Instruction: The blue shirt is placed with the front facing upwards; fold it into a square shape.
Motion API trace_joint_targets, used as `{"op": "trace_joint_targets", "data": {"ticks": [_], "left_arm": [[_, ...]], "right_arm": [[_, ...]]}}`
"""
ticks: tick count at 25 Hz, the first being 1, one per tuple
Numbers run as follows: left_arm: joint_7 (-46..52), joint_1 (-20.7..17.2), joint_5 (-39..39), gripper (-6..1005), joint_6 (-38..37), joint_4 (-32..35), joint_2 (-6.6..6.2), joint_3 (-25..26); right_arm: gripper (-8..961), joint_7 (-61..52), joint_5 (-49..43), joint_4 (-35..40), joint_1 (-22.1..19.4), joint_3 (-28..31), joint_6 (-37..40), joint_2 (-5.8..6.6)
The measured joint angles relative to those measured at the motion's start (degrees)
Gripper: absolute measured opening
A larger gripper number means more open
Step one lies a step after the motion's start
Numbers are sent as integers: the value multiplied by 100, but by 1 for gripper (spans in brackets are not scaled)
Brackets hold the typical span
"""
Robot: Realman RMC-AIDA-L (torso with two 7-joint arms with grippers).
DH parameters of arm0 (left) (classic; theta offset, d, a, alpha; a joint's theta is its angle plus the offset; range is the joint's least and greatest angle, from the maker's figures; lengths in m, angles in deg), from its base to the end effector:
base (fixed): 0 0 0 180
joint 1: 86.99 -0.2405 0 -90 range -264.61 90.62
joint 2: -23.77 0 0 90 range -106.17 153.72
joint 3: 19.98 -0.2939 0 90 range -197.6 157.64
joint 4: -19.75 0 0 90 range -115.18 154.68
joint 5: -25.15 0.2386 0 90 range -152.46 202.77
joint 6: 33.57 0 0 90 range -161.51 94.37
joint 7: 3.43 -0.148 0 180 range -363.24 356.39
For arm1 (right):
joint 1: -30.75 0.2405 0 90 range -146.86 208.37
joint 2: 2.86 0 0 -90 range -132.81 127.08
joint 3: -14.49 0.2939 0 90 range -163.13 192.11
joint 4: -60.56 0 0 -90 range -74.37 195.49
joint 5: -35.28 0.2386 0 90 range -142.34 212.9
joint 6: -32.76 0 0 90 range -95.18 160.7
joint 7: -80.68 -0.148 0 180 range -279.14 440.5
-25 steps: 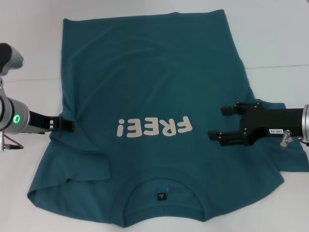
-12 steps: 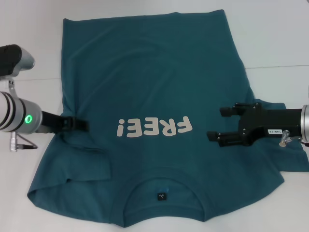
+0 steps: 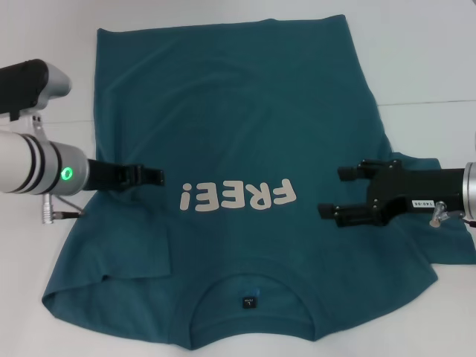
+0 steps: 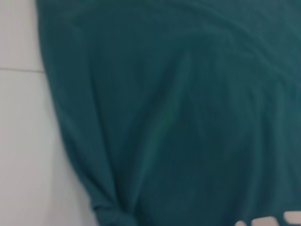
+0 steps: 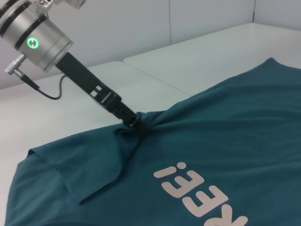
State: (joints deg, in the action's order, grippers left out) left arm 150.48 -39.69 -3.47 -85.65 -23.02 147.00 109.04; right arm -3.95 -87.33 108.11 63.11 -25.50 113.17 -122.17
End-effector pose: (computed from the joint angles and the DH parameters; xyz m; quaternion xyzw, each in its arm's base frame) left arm -0.2513 0.4945 -0.0494 -0.7750 -0.5464 -0.0475 0.3139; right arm 0.3032 0.4110 0.0067 -0.9465 0.1977 0.1412 0.2124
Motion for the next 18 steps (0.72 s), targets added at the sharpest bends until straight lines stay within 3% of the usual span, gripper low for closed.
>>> {"op": "trace_joint_targets", "data": {"ticks": [9, 15, 18], "left_arm": [[-534, 93, -846, 848, 627, 391, -50, 35], [-1242, 29, -1671, 848, 724, 198, 36, 23], [-1324, -160, -1823, 848, 427, -257, 73, -49]], "right_arm": [[926, -19, 0, 0, -45, 1, 95, -4], [925, -42, 0, -1, -57, 4, 140, -5], [925, -107, 0, -1, -67, 30, 141, -2]]}}
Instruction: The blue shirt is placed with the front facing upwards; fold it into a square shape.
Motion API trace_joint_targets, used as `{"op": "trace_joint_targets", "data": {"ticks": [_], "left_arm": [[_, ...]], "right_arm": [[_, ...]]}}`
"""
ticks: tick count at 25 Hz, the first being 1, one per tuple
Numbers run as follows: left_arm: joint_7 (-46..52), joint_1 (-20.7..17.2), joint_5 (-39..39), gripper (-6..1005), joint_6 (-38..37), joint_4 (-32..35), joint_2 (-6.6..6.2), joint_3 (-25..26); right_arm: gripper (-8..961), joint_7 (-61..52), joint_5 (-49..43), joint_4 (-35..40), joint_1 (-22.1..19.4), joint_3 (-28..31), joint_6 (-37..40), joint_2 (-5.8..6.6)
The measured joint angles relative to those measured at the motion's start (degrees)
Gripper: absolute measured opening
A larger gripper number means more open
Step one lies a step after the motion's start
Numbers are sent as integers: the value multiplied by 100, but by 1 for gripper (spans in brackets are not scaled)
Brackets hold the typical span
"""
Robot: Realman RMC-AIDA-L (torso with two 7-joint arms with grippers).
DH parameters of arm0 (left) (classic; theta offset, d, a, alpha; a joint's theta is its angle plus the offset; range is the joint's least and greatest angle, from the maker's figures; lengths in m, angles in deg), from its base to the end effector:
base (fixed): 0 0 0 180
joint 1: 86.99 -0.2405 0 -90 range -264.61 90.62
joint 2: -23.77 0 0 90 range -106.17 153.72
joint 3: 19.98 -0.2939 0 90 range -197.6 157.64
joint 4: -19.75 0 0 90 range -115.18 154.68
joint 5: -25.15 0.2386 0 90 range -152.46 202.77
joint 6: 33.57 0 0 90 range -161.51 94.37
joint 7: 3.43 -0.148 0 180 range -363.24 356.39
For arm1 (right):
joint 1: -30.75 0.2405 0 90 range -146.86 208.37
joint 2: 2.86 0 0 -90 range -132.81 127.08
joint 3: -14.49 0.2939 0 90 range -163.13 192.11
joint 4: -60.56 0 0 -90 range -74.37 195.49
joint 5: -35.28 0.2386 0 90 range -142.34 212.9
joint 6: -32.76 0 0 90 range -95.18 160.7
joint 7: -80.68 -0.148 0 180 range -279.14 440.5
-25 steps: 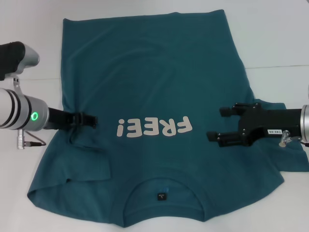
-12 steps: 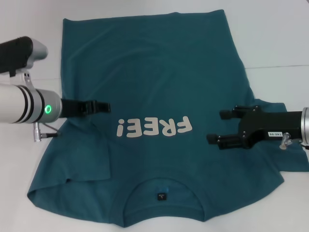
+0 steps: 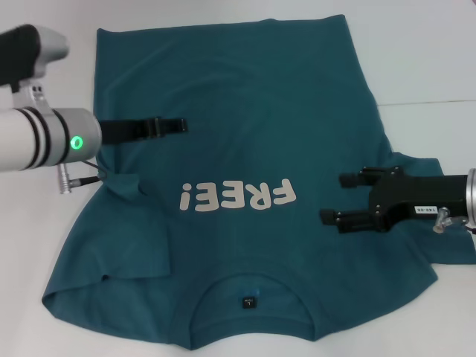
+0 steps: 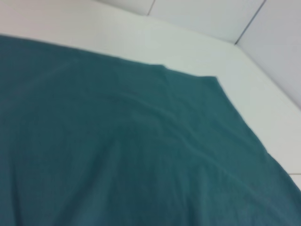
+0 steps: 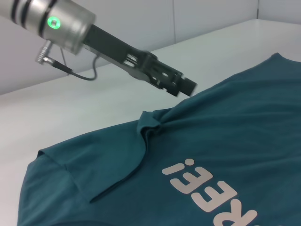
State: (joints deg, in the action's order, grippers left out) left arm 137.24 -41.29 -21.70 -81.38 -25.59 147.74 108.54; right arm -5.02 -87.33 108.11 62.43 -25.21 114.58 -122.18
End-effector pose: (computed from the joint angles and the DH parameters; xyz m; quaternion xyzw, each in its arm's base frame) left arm -0.2192 0.5062 -0.0412 -0.7954 -0.4939 -0.1679 0.3086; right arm 0.3066 0.4046 0.0063 -0.9450 0.2113 0.1467 0.2022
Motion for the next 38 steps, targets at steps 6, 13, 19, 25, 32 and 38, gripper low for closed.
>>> {"op": "trace_joint_targets", "data": {"ticks": [6, 13, 19, 25, 32, 38], "left_arm": [[625, -703, -36, 847, -463, -831, 19, -330], [1160, -1028, 18, 847, -412, -583, -5, -485], [1176, -856, 47, 847, -28, -144, -21, -494], [996, -497, 5, 846, 598, 566, -48, -454], [640, -99, -198, 846, 1309, 980, -4, -472], [-63, -58, -866, 846, 1065, 827, 7, -510]], "right_arm": [[925, -16, 1, 2, -54, 22, -17, 11], [924, -16, 2, 7, -46, 24, -44, 24], [924, -17, 2, 10, -23, 24, -44, 41], [924, -16, 1, 10, -11, 20, -76, 47], [923, 3, 0, 10, 4, -15, -132, 11], [923, -5, -1, 9, 1, -9, -160, 0]]}}
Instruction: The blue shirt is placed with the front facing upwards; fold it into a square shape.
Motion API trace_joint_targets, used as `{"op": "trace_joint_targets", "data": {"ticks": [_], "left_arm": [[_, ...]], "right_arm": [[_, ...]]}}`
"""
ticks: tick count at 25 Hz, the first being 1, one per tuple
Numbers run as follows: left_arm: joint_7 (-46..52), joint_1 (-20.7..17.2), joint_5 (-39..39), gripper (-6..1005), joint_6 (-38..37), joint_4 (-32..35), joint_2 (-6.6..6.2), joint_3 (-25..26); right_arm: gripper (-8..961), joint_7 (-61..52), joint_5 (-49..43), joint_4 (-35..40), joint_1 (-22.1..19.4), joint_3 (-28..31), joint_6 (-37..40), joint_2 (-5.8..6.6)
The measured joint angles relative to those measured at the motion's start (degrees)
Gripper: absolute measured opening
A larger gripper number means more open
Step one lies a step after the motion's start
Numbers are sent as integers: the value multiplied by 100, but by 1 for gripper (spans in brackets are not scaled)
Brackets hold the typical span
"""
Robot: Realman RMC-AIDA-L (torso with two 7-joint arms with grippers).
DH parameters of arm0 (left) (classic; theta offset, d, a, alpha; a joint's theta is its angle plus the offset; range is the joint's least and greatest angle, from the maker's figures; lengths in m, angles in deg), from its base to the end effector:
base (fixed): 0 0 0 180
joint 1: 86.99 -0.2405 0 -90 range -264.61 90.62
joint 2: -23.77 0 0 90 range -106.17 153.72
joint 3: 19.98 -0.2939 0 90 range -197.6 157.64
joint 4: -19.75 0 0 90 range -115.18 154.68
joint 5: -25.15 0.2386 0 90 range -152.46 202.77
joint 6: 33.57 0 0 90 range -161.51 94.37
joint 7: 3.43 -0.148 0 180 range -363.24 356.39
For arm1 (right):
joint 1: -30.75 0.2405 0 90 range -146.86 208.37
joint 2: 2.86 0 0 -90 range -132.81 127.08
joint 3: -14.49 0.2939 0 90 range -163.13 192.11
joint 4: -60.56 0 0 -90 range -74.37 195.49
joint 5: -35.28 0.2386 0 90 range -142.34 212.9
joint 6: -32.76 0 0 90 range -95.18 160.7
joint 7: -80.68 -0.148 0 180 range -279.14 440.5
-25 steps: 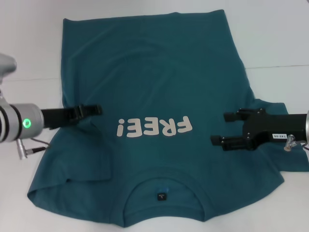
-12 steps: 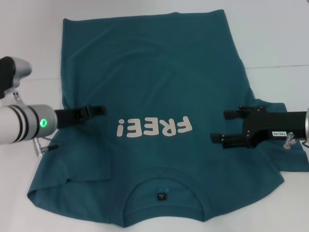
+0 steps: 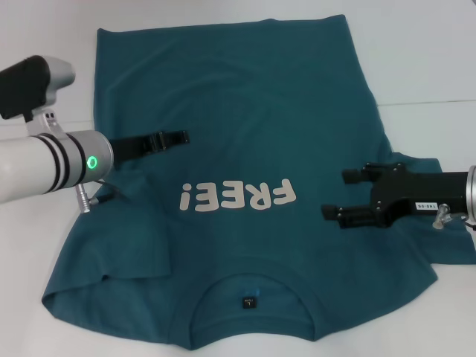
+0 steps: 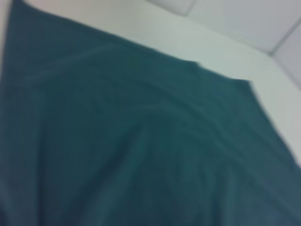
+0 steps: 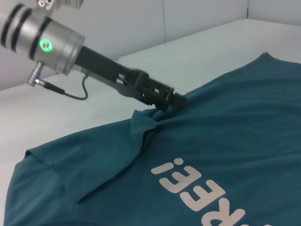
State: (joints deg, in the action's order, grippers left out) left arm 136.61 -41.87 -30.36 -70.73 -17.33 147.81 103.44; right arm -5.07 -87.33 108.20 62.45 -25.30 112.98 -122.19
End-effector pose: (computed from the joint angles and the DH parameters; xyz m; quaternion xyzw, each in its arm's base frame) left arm -0.2377 0.5027 -0.0716 -0.7584 -0.5342 -0.1896 0.3218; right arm 0.3082 0.4081 0.0076 -0.9425 0.2129 0.1424 0.2149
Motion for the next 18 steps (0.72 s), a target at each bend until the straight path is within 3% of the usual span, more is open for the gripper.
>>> {"op": "trace_joint_targets", "data": {"ticks": [5, 9, 18], "left_arm": [[231, -667, -111, 847, -507, -927, 39, -42], [594, -1025, -109, 847, -655, -1137, 9, -125], [646, -1045, -68, 846, -302, -563, -11, -161]], "right_arm": [[922, -9, 27, 0, -56, 31, -7, 17], [922, -15, 31, -1, -67, 39, -29, 19], [922, -28, 4, 0, -15, 22, -35, 35]]}}
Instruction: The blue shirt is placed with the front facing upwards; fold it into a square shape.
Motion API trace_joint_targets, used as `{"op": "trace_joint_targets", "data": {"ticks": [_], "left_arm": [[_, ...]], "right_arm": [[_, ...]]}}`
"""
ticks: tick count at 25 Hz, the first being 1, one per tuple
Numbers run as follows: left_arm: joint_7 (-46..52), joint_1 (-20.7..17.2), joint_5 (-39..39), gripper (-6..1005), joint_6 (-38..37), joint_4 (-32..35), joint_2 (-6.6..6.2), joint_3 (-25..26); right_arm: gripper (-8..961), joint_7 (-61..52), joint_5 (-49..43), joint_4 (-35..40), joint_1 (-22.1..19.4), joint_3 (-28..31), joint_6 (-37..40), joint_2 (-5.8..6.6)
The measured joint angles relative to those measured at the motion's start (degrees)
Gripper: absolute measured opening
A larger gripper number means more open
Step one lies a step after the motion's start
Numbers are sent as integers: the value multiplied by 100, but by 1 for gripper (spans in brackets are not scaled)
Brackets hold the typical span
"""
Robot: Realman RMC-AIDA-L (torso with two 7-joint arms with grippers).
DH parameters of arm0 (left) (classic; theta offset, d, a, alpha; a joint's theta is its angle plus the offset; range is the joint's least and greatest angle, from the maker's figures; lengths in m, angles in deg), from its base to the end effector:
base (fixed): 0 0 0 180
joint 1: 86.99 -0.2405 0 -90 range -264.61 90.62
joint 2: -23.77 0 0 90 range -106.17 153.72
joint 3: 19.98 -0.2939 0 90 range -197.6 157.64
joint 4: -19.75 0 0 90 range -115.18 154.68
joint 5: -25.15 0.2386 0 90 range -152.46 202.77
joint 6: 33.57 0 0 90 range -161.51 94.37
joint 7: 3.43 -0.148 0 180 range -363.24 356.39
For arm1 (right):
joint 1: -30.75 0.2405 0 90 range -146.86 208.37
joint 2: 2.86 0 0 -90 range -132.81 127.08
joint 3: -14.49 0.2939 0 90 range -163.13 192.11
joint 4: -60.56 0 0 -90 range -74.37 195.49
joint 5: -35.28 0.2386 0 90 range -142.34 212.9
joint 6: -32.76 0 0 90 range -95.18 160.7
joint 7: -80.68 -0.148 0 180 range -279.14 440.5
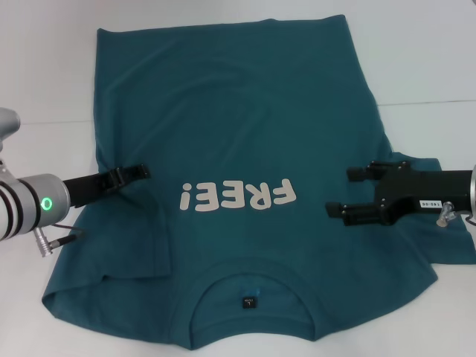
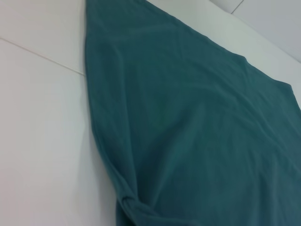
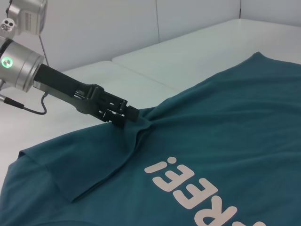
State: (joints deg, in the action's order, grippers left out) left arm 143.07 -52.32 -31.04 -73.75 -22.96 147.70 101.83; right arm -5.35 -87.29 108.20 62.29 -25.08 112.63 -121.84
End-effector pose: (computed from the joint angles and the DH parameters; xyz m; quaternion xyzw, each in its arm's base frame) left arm -0.2986 0.4635 -0.0566 -0.6993 -0.6074 -0.1955 0.3222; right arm 0.3113 0.4088 0.0114 -0.9403 0.2171 0.1409 0.2210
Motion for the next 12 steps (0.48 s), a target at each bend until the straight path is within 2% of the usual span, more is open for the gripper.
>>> {"op": "trace_joint_targets", "data": {"ticks": [12], "left_arm": [[29, -30, 26, 847, 62, 26, 0, -2]], "right_arm": [[921, -11, -5, 0, -1, -16, -38, 15]]}}
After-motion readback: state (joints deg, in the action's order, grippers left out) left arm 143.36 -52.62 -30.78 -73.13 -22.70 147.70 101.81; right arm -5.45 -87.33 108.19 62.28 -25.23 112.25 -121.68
